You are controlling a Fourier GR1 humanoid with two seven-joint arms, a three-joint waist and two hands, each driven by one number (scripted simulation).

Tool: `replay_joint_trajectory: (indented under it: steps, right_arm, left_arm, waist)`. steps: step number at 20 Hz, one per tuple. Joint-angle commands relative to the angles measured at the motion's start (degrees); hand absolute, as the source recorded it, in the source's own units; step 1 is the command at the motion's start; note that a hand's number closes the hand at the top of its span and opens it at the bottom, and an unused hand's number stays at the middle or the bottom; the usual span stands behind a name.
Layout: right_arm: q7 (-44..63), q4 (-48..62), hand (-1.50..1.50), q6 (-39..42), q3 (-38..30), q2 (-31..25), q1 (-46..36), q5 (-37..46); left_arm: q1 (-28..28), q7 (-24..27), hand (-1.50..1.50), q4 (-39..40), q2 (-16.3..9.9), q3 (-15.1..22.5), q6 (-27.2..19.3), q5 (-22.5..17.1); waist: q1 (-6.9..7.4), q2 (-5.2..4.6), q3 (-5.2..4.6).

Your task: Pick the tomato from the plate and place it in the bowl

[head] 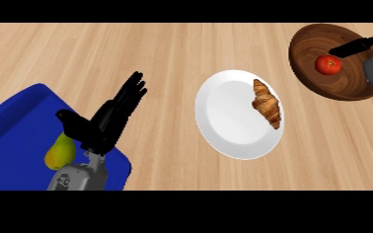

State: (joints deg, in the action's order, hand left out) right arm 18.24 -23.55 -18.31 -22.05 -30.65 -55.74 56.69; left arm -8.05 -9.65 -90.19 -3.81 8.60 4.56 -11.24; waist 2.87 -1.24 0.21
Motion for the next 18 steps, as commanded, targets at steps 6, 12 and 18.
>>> replay_joint_trajectory:
  steps: [6, 12, 18]
  right_arm:
    - [-20.7, -12.3, -1.50, -15.2, -13.2, 7.9, 0.9, -18.4]
    - [-30.7, -27.3, -1.50, -8.2, -14.1, 14.1, 7.8, -28.8]
    - [-31.0, -49.4, -1.50, -4.8, -9.2, 24.9, 22.0, -31.6]
  left_arm:
    - [1.5, 0.6, 0.00, 1.1, -0.1, -0.8, -0.7, 0.5]
    - [0.4, 2.4, 0.00, 4.5, -1.1, -3.6, 0.1, -0.3]
    - [4.3, 0.2, 0.00, 0.3, -1.8, -4.4, -0.8, -1.3]
  waist:
    - [-2.97, 1.51, 0.02]
    - [-5.13, 1.99, -0.24]
    - [-7.49, 3.36, -0.35]
